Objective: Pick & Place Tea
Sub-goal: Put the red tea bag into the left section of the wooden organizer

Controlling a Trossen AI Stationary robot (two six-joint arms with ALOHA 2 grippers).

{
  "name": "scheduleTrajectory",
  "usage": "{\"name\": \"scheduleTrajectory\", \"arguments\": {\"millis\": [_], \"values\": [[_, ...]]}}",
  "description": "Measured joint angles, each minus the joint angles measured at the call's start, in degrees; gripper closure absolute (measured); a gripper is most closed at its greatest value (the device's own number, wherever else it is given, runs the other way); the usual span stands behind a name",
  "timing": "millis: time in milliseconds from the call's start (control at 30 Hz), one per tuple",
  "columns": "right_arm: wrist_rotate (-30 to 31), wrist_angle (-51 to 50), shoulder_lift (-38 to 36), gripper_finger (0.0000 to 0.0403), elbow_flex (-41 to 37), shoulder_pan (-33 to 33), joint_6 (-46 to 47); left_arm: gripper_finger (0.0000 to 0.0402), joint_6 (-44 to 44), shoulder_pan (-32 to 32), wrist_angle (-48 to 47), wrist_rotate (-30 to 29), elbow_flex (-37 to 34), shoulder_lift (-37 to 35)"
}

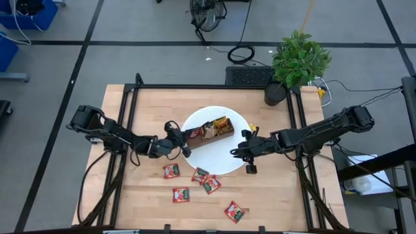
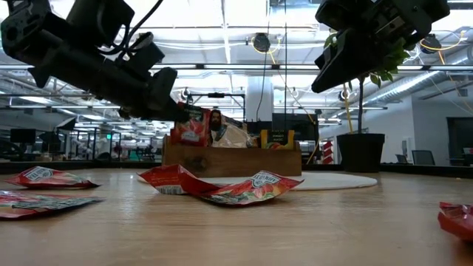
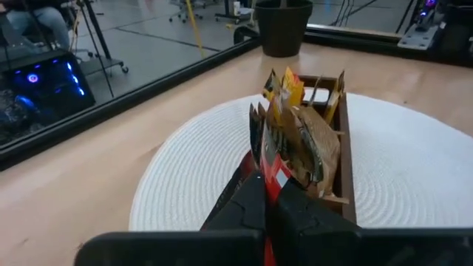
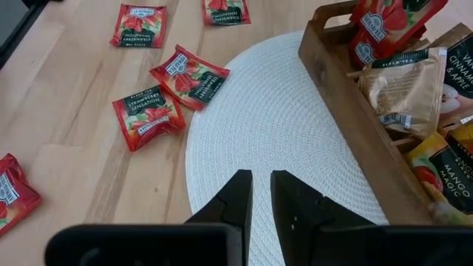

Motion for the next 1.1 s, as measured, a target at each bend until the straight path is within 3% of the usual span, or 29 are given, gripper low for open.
{"name": "scheduleTrajectory", "arguments": {"millis": [333,867,1100], "values": [[0.0,0.0,0.0,0.0364,0.0,0.0,0.0,0.0393,-3.4,0.7,-4.6,0.1,0.0,0.0],[-0.1,0.0,0.0,0.0364,0.0,0.0,0.0,0.026,-5.9,2.2,-5.0,0.3,0.0,0.0],[-0.2,0.0,0.0,0.0364,0.0,0.0,0.0,0.0232,-1.7,2.2,-1.9,0.3,0.0,-2.1]]}}
